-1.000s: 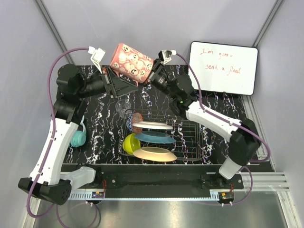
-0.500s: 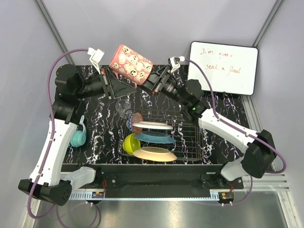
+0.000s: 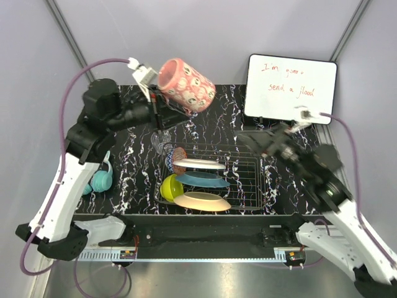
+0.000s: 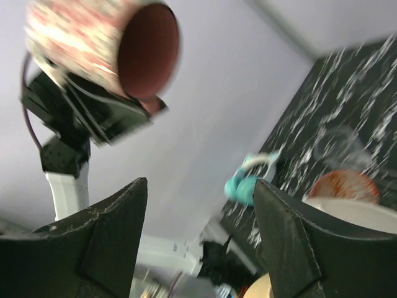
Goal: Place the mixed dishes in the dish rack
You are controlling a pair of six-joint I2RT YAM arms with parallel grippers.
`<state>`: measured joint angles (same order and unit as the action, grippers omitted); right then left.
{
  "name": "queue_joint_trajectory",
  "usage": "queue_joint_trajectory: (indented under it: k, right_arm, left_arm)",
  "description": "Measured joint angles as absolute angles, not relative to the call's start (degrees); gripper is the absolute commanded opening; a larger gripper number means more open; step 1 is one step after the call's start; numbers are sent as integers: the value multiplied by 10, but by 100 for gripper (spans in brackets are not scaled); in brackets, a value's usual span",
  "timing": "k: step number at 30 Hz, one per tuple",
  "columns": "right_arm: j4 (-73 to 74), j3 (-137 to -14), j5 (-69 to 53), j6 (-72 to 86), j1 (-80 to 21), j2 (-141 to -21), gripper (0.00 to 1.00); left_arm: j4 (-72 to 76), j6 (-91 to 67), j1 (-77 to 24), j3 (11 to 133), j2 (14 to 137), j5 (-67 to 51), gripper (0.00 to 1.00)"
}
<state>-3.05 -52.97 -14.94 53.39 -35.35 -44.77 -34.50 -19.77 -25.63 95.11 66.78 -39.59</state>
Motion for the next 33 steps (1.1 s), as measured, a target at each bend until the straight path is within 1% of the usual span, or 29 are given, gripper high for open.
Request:
queue_joint_trajectory:
  k: [1, 2, 3, 5, 9, 12, 17, 23, 27, 33]
  right_arm:
    - [9, -530, -104, 512, -354, -389, 77]
    - [18, -530, -93, 507, -353, -377, 77]
    - [52, -534, -46, 490, -353, -329, 77]
    - [102, -545, 16, 466, -353, -269, 77]
    - [198, -580, 128, 417, -353, -205, 77]
    - [255, -589, 178, 392, -353, -190, 77]
    - [330, -587, 231, 375, -353, -176, 78]
    - [367, -582, 275, 358, -353, -160, 81]
    - [380, -579, 296, 354, -353, -157, 82]
    - [398, -570, 324, 345, -353, -151, 83]
  left_arm:
    - [-355, -180, -279, 951, 670, -374, 0]
    - [-365, -162, -305, 951, 675, -350, 0]
    - [-375, -147, -331, 951, 684, -325, 0]
    - [-388, -126, -376, 951, 704, -276, 0]
    - [-412, -105, -459, 950, 767, -167, 0]
    - [-421, -96, -508, 950, 820, -91, 0]
    - [-426, -75, -569, 939, 861, -3, 0]
    - [-394, -76, -599, 934, 913, 37, 0]
    - [-354, -95, -607, 934, 985, 53, 0]
    - [-340, -135, -615, 934, 1074, 74, 0]
